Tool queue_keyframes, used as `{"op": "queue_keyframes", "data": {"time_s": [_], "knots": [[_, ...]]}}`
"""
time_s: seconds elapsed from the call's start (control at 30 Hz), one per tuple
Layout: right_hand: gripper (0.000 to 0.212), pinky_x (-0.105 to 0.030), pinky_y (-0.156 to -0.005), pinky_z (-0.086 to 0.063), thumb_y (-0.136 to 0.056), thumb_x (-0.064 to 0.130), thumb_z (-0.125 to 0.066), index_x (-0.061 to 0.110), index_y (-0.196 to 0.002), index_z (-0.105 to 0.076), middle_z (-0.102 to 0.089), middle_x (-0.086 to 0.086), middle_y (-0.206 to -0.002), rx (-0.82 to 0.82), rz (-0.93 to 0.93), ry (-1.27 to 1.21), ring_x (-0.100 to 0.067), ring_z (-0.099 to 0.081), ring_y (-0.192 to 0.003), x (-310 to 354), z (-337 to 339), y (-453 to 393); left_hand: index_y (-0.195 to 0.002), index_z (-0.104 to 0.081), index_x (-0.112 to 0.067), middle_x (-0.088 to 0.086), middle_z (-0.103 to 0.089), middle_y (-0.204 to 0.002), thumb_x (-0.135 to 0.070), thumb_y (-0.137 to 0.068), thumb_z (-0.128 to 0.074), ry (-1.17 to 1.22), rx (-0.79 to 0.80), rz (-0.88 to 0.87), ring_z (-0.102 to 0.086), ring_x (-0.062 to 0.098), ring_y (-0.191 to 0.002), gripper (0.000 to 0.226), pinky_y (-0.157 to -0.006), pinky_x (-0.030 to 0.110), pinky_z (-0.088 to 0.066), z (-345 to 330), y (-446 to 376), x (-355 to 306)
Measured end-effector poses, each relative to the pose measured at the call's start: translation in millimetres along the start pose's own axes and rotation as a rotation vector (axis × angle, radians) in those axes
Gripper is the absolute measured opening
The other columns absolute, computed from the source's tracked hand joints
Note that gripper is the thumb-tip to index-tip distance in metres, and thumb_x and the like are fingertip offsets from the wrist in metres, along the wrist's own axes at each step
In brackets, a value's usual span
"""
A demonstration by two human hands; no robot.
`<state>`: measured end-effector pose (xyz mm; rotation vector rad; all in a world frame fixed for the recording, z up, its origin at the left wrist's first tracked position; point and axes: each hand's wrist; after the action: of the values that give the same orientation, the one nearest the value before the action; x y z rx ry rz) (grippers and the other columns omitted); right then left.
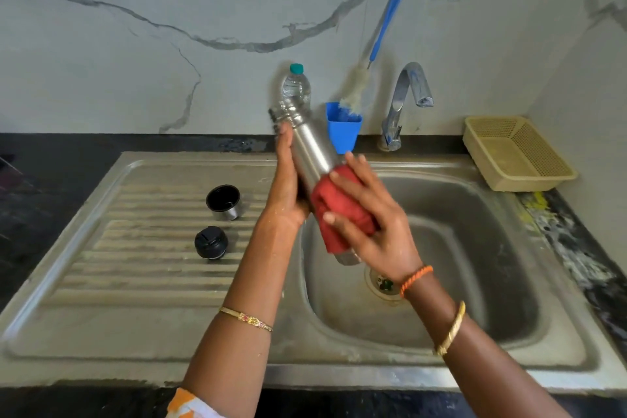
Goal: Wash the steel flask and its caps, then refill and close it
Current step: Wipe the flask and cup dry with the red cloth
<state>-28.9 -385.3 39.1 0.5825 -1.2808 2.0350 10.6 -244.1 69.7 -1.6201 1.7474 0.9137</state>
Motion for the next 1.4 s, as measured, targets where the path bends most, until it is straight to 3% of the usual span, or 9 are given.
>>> {"op": "queue_keyframes", "data": {"time_s": [0.07, 0.17, 0.43, 0.67, 0.87, 1.0, 1.13, 1.23, 1.4], "knots": [[0.052, -0.037, -0.117, -0.026, -0.085, 0.017, -0.07, 0.012, -0.133, -0.051, -0.037, -0.009, -0.15, -0.072, -0.08, -0.123, -0.014, -0.027, -0.142, 4, -1, -33, -0.121, -0.06, -0.012, 0.011, -0.07, -0.113, -0.066, -0.088, -0.036, 0.012, 0.082, 0.074, -0.066, 0.022, -0.107, 0.068, -0.096, 0.039, -0.052, -6, 0, 12], [0.048, -0.036, -0.114, -0.032, -0.086, 0.023, -0.066, 0.016, -0.131, -0.055, -0.048, -0.004, -0.143, -0.107, -0.272, -0.334, -0.011, -0.042, -0.134, 4, 4, -78, -0.123, -0.06, -0.014, 0.011, -0.068, -0.12, -0.064, -0.09, -0.037, 0.033, 0.108, 0.109, -0.064, 0.021, -0.114, 0.065, -0.099, 0.036, -0.049, -10, 1, 20], [0.071, -0.028, -0.114, -0.03, -0.075, 0.039, -0.075, 0.023, -0.138, -0.046, -0.039, 0.004, -0.148, 0.121, -0.171, 0.005, -0.005, -0.035, -0.137, -11, 12, -23, -0.109, -0.061, -0.011, 0.011, -0.068, -0.093, -0.067, -0.093, -0.033, 0.153, -0.118, -0.036, -0.068, 0.022, -0.086, 0.065, -0.079, 0.036, -0.056, 7, -13, 15], [0.068, -0.034, -0.114, -0.03, -0.074, 0.035, -0.073, 0.017, -0.136, -0.05, -0.04, -0.002, -0.148, 0.075, -0.096, 0.197, -0.017, -0.034, -0.138, -27, 19, 37, -0.098, -0.062, -0.013, 0.004, -0.07, -0.071, -0.066, -0.092, -0.035, 0.081, -0.187, -0.012, -0.067, 0.018, -0.074, 0.059, -0.07, 0.032, -0.054, 15, -11, 22], [0.087, -0.019, -0.109, -0.029, -0.065, 0.031, -0.083, 0.023, -0.141, -0.042, -0.037, 0.0, -0.149, 0.108, -0.161, 0.199, -0.013, -0.037, -0.134, -8, 5, -24, -0.132, -0.055, -0.003, 0.019, -0.064, -0.123, -0.071, -0.085, -0.044, 0.073, -0.102, 0.085, -0.061, 0.031, -0.116, 0.083, -0.1, 0.045, -0.049, -2, -7, 33], [0.103, -0.018, -0.096, -0.044, -0.057, 0.033, -0.089, 0.034, -0.144, -0.033, -0.055, 0.012, -0.126, 0.167, -0.45, 0.044, -0.003, -0.054, -0.111, -16, 21, -4, -0.109, -0.063, -0.011, 0.008, -0.069, -0.088, -0.064, -0.092, -0.037, 0.117, -0.092, -0.043, -0.065, 0.024, -0.087, 0.062, -0.077, 0.034, -0.056, 13, -15, 26], [0.103, -0.015, -0.085, -0.05, -0.051, 0.035, -0.09, 0.031, -0.14, -0.038, -0.056, 0.014, -0.122, 0.267, -0.656, -0.189, 0.003, -0.059, -0.105, -24, 31, 21, -0.105, -0.067, -0.011, 0.009, -0.07, -0.09, -0.065, -0.078, -0.051, 0.137, -0.056, -0.062, -0.058, 0.036, -0.11, 0.063, -0.093, 0.044, -0.046, 17, -16, 22], [0.086, -0.01, -0.072, -0.049, -0.057, 0.012, -0.085, 0.029, -0.13, -0.043, -0.058, 0.009, -0.117, 0.168, -0.658, -0.325, 0.008, -0.061, -0.094, -20, 30, 21, -0.106, -0.066, -0.01, 0.01, -0.07, -0.089, -0.066, -0.07, -0.059, 0.079, -0.063, -0.055, -0.062, 0.035, -0.098, 0.067, -0.092, 0.044, -0.047, 11, -16, 23], [0.077, -0.012, -0.064, -0.049, -0.059, 0.011, -0.082, 0.022, -0.124, -0.043, -0.059, 0.0, -0.107, -0.058, -0.68, -0.385, 0.002, -0.062, -0.081, -18, 11, 27, -0.114, -0.055, -0.013, 0.009, -0.068, -0.102, -0.053, -0.068, -0.079, -0.342, -0.313, -0.075, -0.068, 0.019, -0.087, 0.066, -0.075, 0.034, -0.058, -3, -17, 28]]}}
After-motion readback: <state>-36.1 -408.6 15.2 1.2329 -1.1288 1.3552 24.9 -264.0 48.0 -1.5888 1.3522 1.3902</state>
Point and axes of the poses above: each hand's wrist, its own y-axis away from the middle knuckle, its own z-axis out of the back of the hand, x = y × z
